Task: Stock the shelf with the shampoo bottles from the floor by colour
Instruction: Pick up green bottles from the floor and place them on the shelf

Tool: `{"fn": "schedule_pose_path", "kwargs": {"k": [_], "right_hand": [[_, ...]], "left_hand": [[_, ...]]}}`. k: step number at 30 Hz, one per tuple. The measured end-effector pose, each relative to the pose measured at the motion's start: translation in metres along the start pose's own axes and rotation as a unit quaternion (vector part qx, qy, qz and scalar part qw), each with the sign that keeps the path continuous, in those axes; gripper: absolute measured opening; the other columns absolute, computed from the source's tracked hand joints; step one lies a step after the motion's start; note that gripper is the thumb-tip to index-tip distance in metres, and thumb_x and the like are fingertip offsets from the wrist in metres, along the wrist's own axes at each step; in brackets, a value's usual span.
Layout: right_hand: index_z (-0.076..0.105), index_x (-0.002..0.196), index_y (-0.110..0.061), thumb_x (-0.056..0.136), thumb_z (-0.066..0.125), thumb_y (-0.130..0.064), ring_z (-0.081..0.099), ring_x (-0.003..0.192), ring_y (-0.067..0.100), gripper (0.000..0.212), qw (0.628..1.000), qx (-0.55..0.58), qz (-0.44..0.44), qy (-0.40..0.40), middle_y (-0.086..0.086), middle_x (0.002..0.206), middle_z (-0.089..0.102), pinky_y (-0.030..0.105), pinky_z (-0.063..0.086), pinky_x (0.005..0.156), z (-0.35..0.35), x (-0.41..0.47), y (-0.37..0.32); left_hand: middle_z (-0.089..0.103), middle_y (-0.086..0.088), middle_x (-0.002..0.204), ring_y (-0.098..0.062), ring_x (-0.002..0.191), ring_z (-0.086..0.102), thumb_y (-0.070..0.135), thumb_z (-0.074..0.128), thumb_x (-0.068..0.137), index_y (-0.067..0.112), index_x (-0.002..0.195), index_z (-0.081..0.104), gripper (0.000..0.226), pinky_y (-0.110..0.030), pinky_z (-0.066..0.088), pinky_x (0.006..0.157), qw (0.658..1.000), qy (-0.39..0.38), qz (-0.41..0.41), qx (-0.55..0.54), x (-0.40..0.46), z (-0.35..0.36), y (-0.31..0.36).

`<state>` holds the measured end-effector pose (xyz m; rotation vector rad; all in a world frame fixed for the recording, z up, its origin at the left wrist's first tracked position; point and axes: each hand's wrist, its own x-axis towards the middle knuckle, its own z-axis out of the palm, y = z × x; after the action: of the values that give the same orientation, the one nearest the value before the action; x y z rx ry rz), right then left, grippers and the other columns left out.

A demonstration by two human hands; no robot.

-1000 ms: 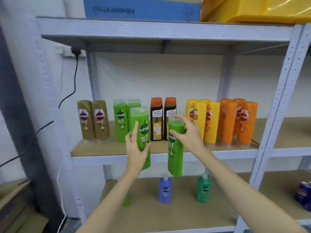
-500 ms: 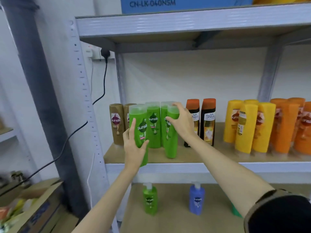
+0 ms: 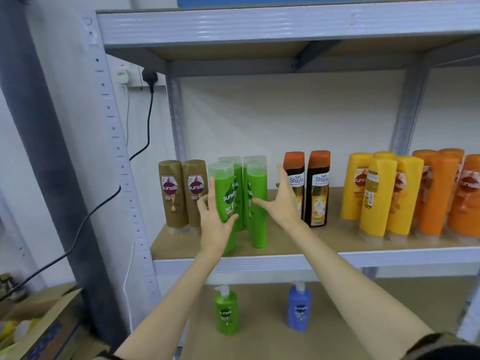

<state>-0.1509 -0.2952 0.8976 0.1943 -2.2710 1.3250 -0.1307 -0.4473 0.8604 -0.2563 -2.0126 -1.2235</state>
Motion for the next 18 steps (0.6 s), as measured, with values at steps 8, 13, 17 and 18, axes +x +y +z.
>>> {"fn": "schedule_pose_path", "kwargs": {"k": [8, 13, 17, 18], "right_hand": [[0.038, 0.138, -0.026, 0.075, 0.063, -0.059, 0.032, 0.131, 0.030, 0.075, 0.918, -0.312, 0.115, -0.217, 0.008, 0.143, 0.036, 0.044, 0.028, 0.107, -0.002, -0.044, 0.083], [0.045, 0.135, -0.024, 0.083, 0.045, -0.065, 0.033, 0.129, 0.028, 0.065, 0.905, -0.358, 0.074, -0.220, 0.007, 0.141, 0.038, 0.043, 0.022, 0.109, -0.001, -0.052, 0.095], [0.045, 0.134, -0.025, 0.083, 0.044, -0.066, 0.034, 0.128, 0.027, 0.065, 0.904, -0.362, 0.068, -0.217, 0.006, 0.141, 0.039, 0.042, 0.021, 0.109, 0.000, -0.053, 0.095], [0.045, 0.134, -0.025, 0.083, 0.044, -0.066, 0.034, 0.128, 0.027, 0.065, 0.904, -0.361, 0.068, -0.216, 0.006, 0.141, 0.039, 0.042, 0.021, 0.109, 0.000, -0.054, 0.095]], "left_hand": [[0.036, -0.016, 0.121, -0.016, 0.089, 0.045, 0.004, 0.075, 0.071, 0.034, 0.140, -0.002, 0.108, -0.028, 0.038, 0.095, 0.999, 0.010, 0.001, 0.048, 0.017, 0.032, -0.007], [0.036, -0.017, 0.123, -0.026, 0.088, 0.054, 0.003, 0.075, 0.071, 0.037, 0.141, -0.006, 0.113, -0.042, 0.045, 0.095, 0.995, 0.011, -0.020, 0.099, 0.013, 0.040, -0.017], [0.031, -0.018, 0.131, -0.037, 0.101, 0.054, 0.011, 0.070, 0.071, 0.040, 0.141, -0.015, 0.114, -0.047, 0.047, 0.092, 0.994, -0.007, -0.025, 0.108, 0.007, 0.038, -0.017], [0.032, -0.017, 0.132, -0.038, 0.101, 0.055, 0.009, 0.066, 0.072, 0.041, 0.141, -0.017, 0.112, -0.048, 0.048, 0.090, 0.994, -0.014, -0.032, 0.104, 0.004, 0.037, -0.017]]}}
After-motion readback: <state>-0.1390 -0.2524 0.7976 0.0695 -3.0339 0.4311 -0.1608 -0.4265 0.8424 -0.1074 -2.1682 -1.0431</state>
